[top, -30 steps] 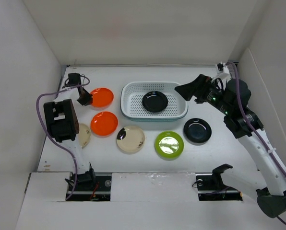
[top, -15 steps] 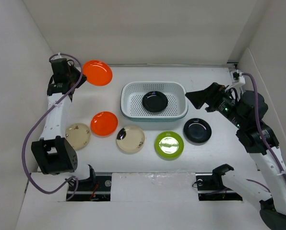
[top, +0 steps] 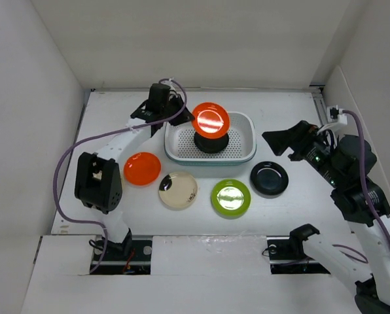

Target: Place the plates into the plastic bin on the countertop

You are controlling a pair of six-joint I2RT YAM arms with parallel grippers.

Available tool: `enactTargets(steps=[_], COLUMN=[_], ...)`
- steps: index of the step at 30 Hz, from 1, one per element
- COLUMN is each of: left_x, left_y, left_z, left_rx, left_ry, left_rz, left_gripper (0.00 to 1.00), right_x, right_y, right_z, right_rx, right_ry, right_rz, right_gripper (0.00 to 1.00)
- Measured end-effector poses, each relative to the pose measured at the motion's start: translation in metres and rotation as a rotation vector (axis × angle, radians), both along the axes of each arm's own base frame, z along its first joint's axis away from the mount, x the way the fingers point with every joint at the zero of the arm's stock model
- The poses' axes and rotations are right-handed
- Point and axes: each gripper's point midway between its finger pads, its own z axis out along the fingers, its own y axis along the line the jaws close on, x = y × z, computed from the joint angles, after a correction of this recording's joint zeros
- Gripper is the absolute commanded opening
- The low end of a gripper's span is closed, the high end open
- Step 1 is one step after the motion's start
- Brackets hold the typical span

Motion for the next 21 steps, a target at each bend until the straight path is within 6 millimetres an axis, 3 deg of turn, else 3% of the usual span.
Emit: enactTargets(steps=[3,7,16,21], left_x=[0.001,0.009,0.019,0.021], left_y=[-0.011,-0.019,-0.027,-0.025], left_z=[-0.028,-0.048,-0.101,-0.116], left_rx=[-0.015,-0.030,-0.005,0.013], left_ry=[0.050,0.069,0.137,0.164], left_rz=[-0.032,-0.045,-0.039,-0.017], left_gripper=[0.00,0.00,0.00,0.20], right_x=[-0.001,0.000,0.011,0.009], right_y=[-0.004,-0.009,-0.014,-0.026], right_z=[-0.006,-0.025,-0.109,-0.107], right_rx=[-0.005,-0.019,-0.062,-0.013], right_ry=[0.009,0.036,0.221,0.214], right_rz=[-0.021,-0.049,-0.109,-0.186], right_gripper=[0.99,0.99,0.99,0.99])
